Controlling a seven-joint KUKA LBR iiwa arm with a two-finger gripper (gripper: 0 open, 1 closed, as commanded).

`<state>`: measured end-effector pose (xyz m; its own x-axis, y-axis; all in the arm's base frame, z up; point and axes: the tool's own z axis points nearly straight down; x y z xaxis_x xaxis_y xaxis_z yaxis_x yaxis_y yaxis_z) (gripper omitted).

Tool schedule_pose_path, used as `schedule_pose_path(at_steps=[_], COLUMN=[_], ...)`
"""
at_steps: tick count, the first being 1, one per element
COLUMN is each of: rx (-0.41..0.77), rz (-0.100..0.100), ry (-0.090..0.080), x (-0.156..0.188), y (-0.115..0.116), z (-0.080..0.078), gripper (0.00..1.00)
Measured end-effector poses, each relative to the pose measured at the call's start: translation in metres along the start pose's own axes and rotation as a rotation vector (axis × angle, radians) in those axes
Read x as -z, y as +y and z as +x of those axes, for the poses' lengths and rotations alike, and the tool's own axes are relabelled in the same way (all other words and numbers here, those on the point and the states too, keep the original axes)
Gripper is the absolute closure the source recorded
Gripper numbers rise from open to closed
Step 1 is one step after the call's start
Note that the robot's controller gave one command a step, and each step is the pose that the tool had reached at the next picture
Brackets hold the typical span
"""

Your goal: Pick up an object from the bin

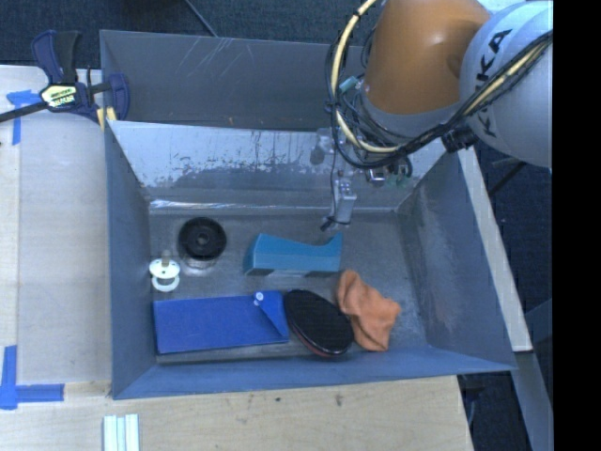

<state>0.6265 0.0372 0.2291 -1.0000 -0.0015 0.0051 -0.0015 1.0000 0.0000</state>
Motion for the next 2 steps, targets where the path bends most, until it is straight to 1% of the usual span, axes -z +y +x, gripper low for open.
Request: schedule_pose_path(at_steps=[1,2], rx=[-0.001,-0.034], rz=[-0.001,-0.001], ry=[-0.009,-0.011], x=[0.005,-0.066], y=[0.000,0.002], z=[-0.001,0.040], gripper=[0.00,0.00])
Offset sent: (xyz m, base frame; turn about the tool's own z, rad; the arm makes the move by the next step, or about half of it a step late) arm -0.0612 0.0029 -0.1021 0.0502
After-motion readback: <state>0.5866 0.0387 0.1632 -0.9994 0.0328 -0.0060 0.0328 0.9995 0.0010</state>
